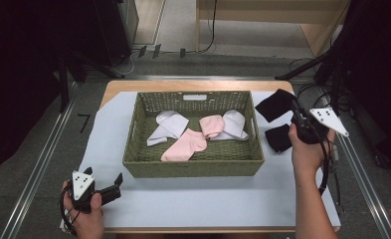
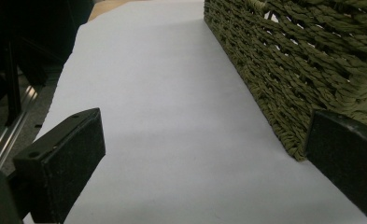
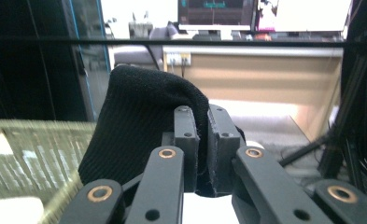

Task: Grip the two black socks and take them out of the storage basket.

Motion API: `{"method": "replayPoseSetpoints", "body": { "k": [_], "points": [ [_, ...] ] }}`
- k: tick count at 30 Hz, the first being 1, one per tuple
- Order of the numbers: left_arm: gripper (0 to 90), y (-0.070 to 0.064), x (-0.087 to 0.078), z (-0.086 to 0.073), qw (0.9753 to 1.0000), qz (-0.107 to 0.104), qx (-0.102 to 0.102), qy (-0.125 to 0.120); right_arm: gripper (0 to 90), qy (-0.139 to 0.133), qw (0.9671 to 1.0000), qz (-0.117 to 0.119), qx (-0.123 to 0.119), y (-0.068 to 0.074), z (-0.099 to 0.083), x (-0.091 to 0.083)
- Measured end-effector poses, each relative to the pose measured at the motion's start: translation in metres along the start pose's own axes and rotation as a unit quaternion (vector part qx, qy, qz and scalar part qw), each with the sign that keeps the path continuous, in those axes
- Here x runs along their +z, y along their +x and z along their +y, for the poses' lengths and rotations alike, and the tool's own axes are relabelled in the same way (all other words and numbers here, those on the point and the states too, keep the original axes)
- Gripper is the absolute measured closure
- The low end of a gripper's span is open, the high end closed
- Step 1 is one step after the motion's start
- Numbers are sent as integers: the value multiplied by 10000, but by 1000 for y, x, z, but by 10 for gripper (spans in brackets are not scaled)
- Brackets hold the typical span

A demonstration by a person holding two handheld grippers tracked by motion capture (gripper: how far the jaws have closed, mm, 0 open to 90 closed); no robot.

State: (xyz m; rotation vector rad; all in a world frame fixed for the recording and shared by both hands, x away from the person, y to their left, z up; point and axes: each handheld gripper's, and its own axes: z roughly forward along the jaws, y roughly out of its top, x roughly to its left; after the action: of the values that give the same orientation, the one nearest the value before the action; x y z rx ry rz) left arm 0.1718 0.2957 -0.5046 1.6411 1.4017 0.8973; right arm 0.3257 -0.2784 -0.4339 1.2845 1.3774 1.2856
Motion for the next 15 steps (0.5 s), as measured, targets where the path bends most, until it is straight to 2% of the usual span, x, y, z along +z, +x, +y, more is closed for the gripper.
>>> {"method": "replayPoseSetpoints", "body": {
  "k": [6, 7, 10, 13, 15],
  "points": [
    [0, 0, 0, 0, 10000, -7, 0, -8, 814, 283, 9996, -49, 3, -6, -25, 1],
    [0, 0, 0, 0, 10000, -7, 0, -8, 769, 292, 9996, -36, 2, -8, -27, 1],
    [0, 0, 0, 0, 10000, -8, -1, -10, 579, 188, 9996, 64, 197, -9, -29, -4],
    [0, 0, 0, 0, 10000, -7, -3, -7, 496, 133, 9998, 61, 112, -10, -26, -11],
    [0, 0, 0, 0, 10000, -10, 2, -13, 450, 82, 9998, 81, 160, -12, -25, -17]
  ]
}}
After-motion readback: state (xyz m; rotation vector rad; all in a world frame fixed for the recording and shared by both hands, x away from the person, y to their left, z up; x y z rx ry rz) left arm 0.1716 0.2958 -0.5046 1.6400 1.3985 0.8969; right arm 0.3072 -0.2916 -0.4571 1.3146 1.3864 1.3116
